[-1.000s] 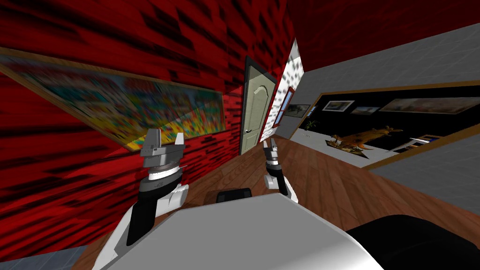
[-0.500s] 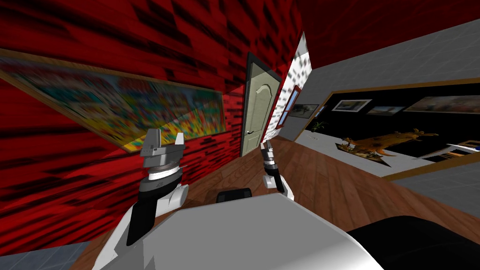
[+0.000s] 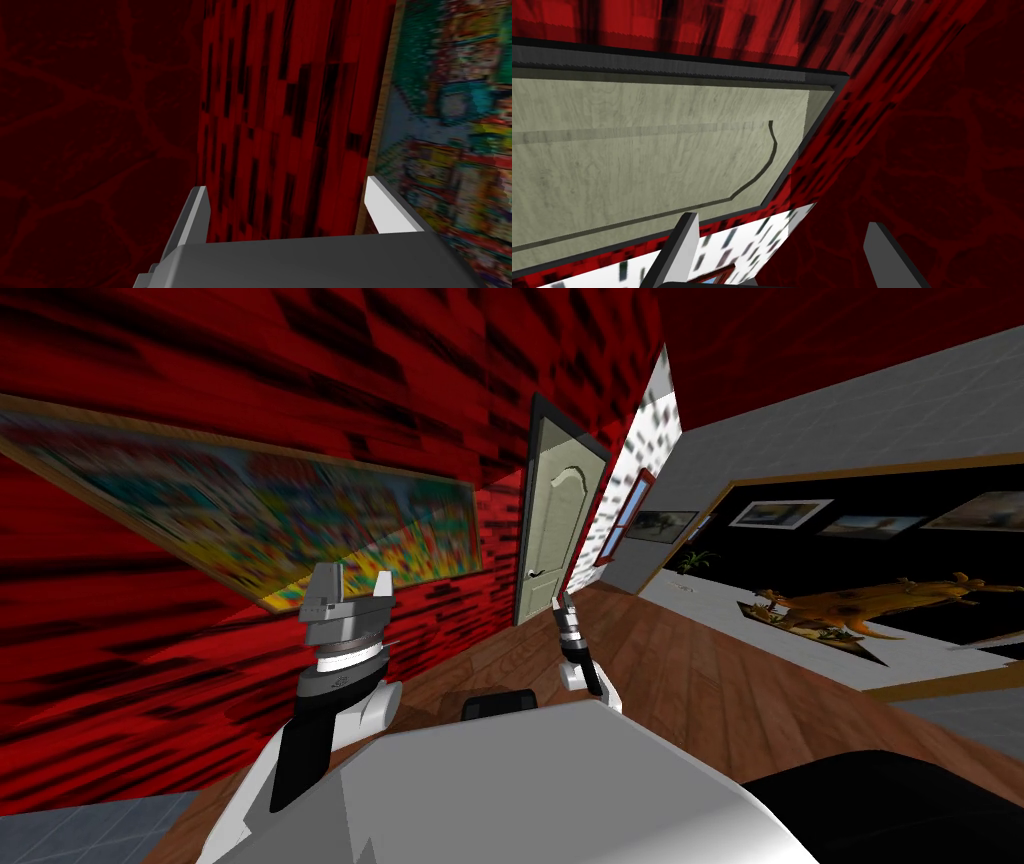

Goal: Pull the door open

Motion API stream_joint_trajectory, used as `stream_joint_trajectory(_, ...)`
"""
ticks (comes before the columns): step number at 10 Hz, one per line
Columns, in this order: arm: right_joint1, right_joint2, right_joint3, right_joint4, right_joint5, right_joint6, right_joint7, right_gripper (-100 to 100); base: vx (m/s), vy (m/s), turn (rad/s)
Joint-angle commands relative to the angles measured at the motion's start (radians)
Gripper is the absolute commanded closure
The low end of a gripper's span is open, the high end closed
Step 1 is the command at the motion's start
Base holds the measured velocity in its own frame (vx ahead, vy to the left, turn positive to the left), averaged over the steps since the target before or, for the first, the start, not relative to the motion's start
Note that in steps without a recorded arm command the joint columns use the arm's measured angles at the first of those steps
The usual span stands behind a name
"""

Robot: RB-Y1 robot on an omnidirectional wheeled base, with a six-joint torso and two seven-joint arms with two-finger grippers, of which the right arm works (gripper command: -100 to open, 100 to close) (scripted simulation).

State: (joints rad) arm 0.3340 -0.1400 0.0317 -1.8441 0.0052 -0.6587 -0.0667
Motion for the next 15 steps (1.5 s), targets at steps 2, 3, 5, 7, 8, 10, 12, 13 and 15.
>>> stream_joint_trajectory(2,-0.023,-0.022,0.008,0.059,-0.013,0.003,-0.010,-100,0.094,-0.066,0.089)
stream_joint_trajectory(3,-0.030,-0.030,0.012,0.083,-0.018,0.001,-0.013,-100,0.082,-0.077,0.077)
stream_joint_trajectory(5,-0.046,-0.046,0.020,0.131,-0.027,-0.002,-0.020,-100,0.086,-0.078,0.112)
stream_joint_trajectory(7,-0.062,-0.062,0.028,0.180,-0.037,-0.006,-0.026,-100,0.089,-0.083,0.090)
stream_joint_trajectory(8,-0.070,-0.070,0.032,0.204,-0.042,-0.007,-0.029,-100,0.087,-0.084,0.100)
stream_joint_trajectory(10,-0.086,-0.086,0.040,0.254,-0.052,-0.011,-0.036,-100,0.068,-0.084,0.102)
stream_joint_trajectory(12,-0.102,-0.102,0.048,0.303,-0.061,-0.014,-0.043,-100,0.083,-0.094,0.101)
stream_joint_trajectory(13,-0.110,-0.110,0.052,0.328,-0.066,-0.016,-0.046,-100,0.085,-0.095,0.089)
stream_joint_trajectory(15,-0.126,-0.126,0.060,0.377,-0.076,-0.019,-0.052,-100,0.079,-0.089,0.103)
